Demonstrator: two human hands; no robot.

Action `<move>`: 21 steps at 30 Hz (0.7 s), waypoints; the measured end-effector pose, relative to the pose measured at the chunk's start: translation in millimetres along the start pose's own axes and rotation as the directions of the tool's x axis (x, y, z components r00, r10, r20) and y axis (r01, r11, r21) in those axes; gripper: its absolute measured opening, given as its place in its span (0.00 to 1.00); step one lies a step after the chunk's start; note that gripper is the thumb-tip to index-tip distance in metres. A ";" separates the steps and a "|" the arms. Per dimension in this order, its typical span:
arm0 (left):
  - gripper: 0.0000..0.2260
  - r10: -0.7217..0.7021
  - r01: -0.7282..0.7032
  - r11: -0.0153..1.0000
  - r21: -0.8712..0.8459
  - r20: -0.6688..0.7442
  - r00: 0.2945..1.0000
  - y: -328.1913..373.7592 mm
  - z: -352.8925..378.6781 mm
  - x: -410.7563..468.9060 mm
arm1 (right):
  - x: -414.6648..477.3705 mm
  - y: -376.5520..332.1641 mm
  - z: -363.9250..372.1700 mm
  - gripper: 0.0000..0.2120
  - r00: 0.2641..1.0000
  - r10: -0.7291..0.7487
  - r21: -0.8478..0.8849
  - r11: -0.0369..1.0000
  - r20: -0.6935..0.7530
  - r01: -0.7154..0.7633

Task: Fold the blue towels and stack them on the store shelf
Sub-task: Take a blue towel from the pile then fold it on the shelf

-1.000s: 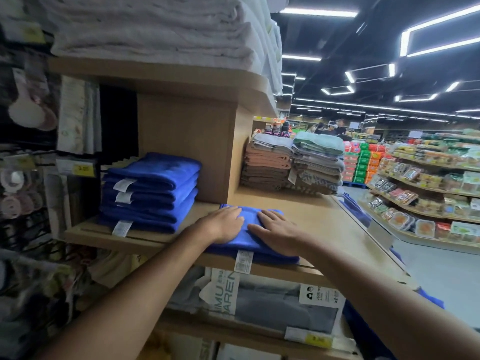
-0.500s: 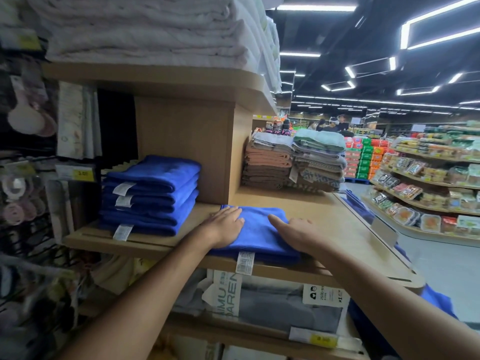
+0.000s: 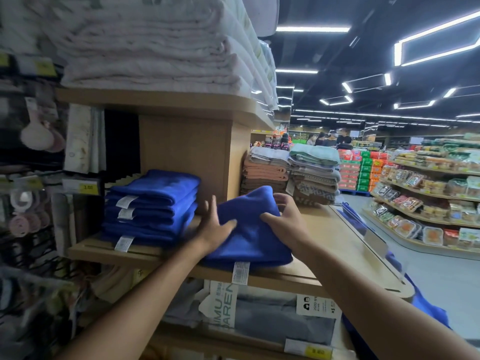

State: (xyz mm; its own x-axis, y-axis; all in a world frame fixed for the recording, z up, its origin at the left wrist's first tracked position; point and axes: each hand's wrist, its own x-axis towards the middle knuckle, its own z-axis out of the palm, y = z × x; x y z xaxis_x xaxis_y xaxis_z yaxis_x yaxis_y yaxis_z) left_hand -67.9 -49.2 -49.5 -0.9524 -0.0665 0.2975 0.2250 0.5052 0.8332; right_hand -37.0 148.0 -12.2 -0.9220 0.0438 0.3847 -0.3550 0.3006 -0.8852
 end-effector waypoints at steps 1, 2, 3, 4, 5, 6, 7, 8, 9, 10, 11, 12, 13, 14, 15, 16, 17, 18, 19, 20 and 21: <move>0.43 -0.083 0.079 0.981 -0.178 -0.018 0.996 2.0 -6.5 -1.3 | 0.2 -8.1 -2.1 0.24 0.999 -0.047 0.036 0.998 -0.003 0.047; 0.41 -0.166 0.163 0.908 -0.386 0.027 0.986 3.6 -13.5 -3.6 | 0.7 -17.6 -5.2 0.25 0.997 -0.083 0.063 0.995 -0.004 0.083; 0.37 -0.208 0.254 0.777 -0.576 0.146 0.967 6.4 -20.5 -6.9 | 1.7 -27.4 -8.8 0.25 0.994 -0.112 0.084 0.990 -0.001 0.111; 0.32 -0.193 0.351 0.625 -0.697 0.298 0.935 9.4 -27.5 -10.4 | 2.7 -37.6 -12.7 0.25 0.991 -0.130 0.104 0.986 0.004 0.129; 0.27 -0.172 0.405 0.536 -0.740 0.374 0.911 13.4 -34.8 -15.4 | 4.3 -47.6 -16.9 0.25 0.990 -0.140 0.121 0.983 0.008 0.138; 0.24 -0.147 0.408 0.530 -0.743 0.393 0.908 18.7 -42.1 -19.2 | 5.7 -57.8 -20.9 0.25 0.990 -0.139 0.135 0.981 0.010 0.136; 0.21 -0.135 0.388 0.564 -0.729 0.382 0.914 24.6 -49.4 -21.3 | 7.6 -66.9 -23.9 0.24 0.991 -0.131 0.143 0.981 0.012 0.128; 0.18 -0.131 0.365 0.606 -0.706 0.364 0.922 32.7 -58.0 -21.6 | 9.4 -75.4 -25.6 0.23 0.993 -0.118 0.149 0.982 0.018 0.114; 0.16 -0.138 0.339 0.644 -0.685 0.333 0.933 41.5 -68.3 -20.7 | 11.6 -82.9 -25.8 0.22 0.994 -0.102 0.154 0.983 0.030 0.096; 0.14 -0.145 0.309 0.680 -0.665 0.291 0.945 50.1 -79.7 -18.0 | 13.5 -90.3 -23.6 0.21 0.996 -0.081 0.175 0.982 0.049 0.071; 0.12 -0.146 0.270 0.718 -0.641 0.242 0.959 57.8 -92.8 -13.2 | 16.4 -96.8 -19.4 0.20 0.996 -0.054 0.221 0.974 0.075 0.037; 0.11 -0.145 0.239 0.750 -0.617 0.199 0.969 65.7 -107.0 -7.9 | 19.6 -103.4 -13.2 0.18 0.993 -0.015 0.299 0.954 0.113 -0.020; 0.10 -0.154 0.223 0.773 -0.594 0.164 0.974 73.2 -122.6 -2.7 | 23.9 -110.0 -5.5 0.16 0.986 0.028 0.382 0.920 0.166 -0.090; 0.09 -0.166 0.212 0.794 -0.570 0.132 0.977 79.6 -138.6 2.8 | 28.6 -117.1 3.5 0.14 0.971 0.065 0.449 0.878 0.229 -0.165; 0.08 -0.170 0.195 0.817 -0.543 0.097 0.981 84.4 -155.5 8.7 | 35.5 -123.5 13.5 0.12 0.954 0.095 0.482 0.846 0.284 -0.228; 0.08 -0.171 0.177 0.843 -0.507 0.059 0.984 88.0 -172.3 14.8 | 42.6 -129.6 24.2 0.09 0.938 0.121 0.496 0.822 0.326 -0.278; 0.09 -0.174 0.165 0.872 -0.460 0.024 0.985 90.1 -188.9 20.8 | 50.3 -134.5 35.9 0.07 0.927 0.140 0.495 0.812 0.348 -0.309; 0.10 -0.185 0.166 0.900 -0.402 -0.007 0.983 90.5 -204.2 27.1 | 58.3 -139.0 48.7 0.05 0.922 0.156 0.483 0.814 0.355 -0.324; 0.11 -0.205 0.182 0.923 -0.339 -0.032 0.978 89.5 -217.7 33.0 | 66.6 -142.4 61.7 0.03 0.921 0.169 0.451 0.832 0.351 -0.324; 0.11 -0.230 0.207 0.937 -0.282 -0.049 0.972 87.1 -229.6 38.5 | 72.9 -145.4 74.9 0.01 0.920 0.177 0.417 0.850 0.349 -0.322; 0.11 -0.258 0.239 0.942 -0.234 -0.056 0.965 83.1 -239.3 43.9 | 79.8 -146.3 87.2 0.03 0.920 0.186 0.387 0.865 0.344 -0.320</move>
State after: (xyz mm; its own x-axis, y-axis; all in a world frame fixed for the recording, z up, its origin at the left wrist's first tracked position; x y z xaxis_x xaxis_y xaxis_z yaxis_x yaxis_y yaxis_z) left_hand -41.7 -216.0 144.4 -0.9652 -0.2425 0.0979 0.0328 0.2588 0.9654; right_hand -72.1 24.4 125.1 -0.9677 -0.2317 0.0992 -0.0722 -0.1223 -0.9899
